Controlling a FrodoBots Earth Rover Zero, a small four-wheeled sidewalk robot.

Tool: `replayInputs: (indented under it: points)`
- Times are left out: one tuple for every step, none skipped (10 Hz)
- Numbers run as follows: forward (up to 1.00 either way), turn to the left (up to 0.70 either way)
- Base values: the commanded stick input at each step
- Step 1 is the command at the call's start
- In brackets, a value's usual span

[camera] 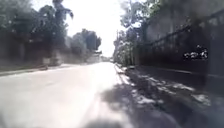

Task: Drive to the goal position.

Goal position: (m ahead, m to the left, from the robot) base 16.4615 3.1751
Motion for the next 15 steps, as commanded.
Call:
replayInputs:
  points:
    - [1.0,0.0]
    - [1.0,0.0]
    - [1.0,0.0]
    - [1.0,0.0]
    - [1.0,0.0]
    - [1.0,0.0]
    - [1.0,0.0]
    - [1.0,0.0]
    - [1.0,0.0]
    - [1.0,0.0]
    - [1.0,0.0]
    - [1.0,0.0]
    - [1.0,0.0]
    - [1.0,0.0]
    - [1.0,0.0]
